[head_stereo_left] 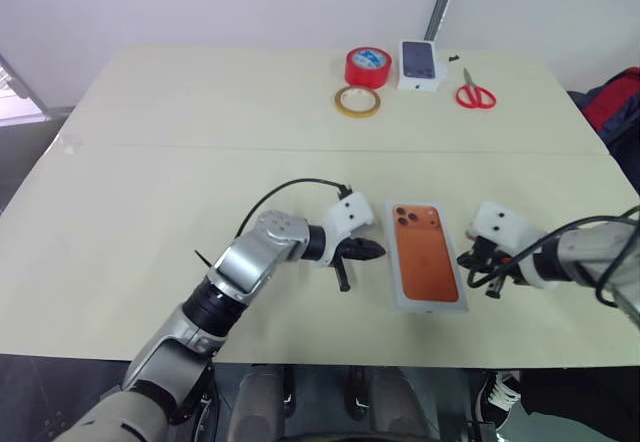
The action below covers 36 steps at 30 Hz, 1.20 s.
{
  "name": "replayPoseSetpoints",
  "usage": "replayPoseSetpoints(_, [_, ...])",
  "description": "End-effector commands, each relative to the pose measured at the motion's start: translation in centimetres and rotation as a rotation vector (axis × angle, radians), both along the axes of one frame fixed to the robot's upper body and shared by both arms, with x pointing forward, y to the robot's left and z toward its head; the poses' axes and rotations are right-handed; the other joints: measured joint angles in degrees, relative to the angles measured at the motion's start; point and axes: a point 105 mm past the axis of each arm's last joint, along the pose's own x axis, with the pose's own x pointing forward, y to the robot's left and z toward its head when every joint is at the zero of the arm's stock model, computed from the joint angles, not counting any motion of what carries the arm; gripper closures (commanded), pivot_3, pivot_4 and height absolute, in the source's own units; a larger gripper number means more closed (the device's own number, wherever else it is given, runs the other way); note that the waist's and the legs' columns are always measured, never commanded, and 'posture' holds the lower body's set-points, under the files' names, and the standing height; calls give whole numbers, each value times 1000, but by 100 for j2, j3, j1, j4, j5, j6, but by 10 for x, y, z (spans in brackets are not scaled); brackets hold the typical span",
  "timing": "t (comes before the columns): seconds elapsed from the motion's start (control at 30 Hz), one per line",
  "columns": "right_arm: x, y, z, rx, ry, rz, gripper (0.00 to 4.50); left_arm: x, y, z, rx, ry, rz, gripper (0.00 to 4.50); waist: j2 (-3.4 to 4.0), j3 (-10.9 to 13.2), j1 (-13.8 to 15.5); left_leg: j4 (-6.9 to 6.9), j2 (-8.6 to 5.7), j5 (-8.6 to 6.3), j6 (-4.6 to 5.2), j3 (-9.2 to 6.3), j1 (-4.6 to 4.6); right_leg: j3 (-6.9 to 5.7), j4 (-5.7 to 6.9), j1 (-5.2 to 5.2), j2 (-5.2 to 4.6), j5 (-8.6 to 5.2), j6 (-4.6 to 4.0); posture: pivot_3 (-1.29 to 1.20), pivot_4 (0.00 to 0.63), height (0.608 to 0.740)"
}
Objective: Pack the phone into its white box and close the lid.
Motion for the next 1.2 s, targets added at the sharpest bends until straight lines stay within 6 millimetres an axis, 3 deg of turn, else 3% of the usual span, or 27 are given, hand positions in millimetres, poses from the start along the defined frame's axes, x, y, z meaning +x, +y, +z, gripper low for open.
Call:
replayPoseSetpoints(0.03, [0,-4,28,16,-78,47,4456,9,5,26,-92,-34,27,4500,0,0,1,0,1,0,0,0,0,0,0,0,0,0,0,0,150,740])
replayPoseSetpoints(0.17, [-18,14,30,95,-23,143,4456,15,1,34,-121,-38,43,4500,-1,0,8,0,0,0,0,-2,1,0,0,4,1,0,2,0,150,740])
replayPoseSetpoints(0.37, [-50,38,-3,130,115,234,4456,14,-22,24,-79,-62,11,4500,-3,-1,81,3,-6,0,0,-8,4,0,-1,13,0,-2,6,0,150,740])
replayPoseSetpoints(0.6, [-57,39,-31,98,157,183,4456,10,-33,-2,26,-41,-8,4500,-3,-2,137,5,-5,0,0,-6,7,0,1,13,0,-12,-13,0,150,740])
replayPoseSetpoints(0.73, [-57,39,-34,98,155,174,4456,9,-29,-13,69,-33,-7,4500,-8,-6,138,5,-5,0,0,-7,15,0,-1,21,0,-13,-13,0,150,740])
replayPoseSetpoints(0.83, [-53,38,-30,107,133,163,4456,12,-26,-10,42,-29,21,4500,-8,-6,137,1,-2,-4,4,-7,46,-1,-11,50,0,-15,-14,0,150,740])
replayPoseSetpoints(1.0, [-17,34,9,209,-140,112,4456,28,-4,21,-90,-99,153,4500,-8,-4,101,-5,4,-6,6,-4,67,0,-14,63,0,-16,-14,0,150,740])
replayPoseSetpoints(1.1, [9,20,27,263,-247,9,4456,38,29,41,-157,-174,286,4500,-6,-5,73,-6,3,-6,6,-3,71,0,-7,62,2,-16,-14,0,150,740])
replayPoseSetpoints(1.2, [27,0,34,289,-290,-74,4456,41,72,52,-190,-217,439,4500,-6,-5,73,-9,6,-6,6,-3,73,1,-6,63,1,-16,-13,0,150,740])
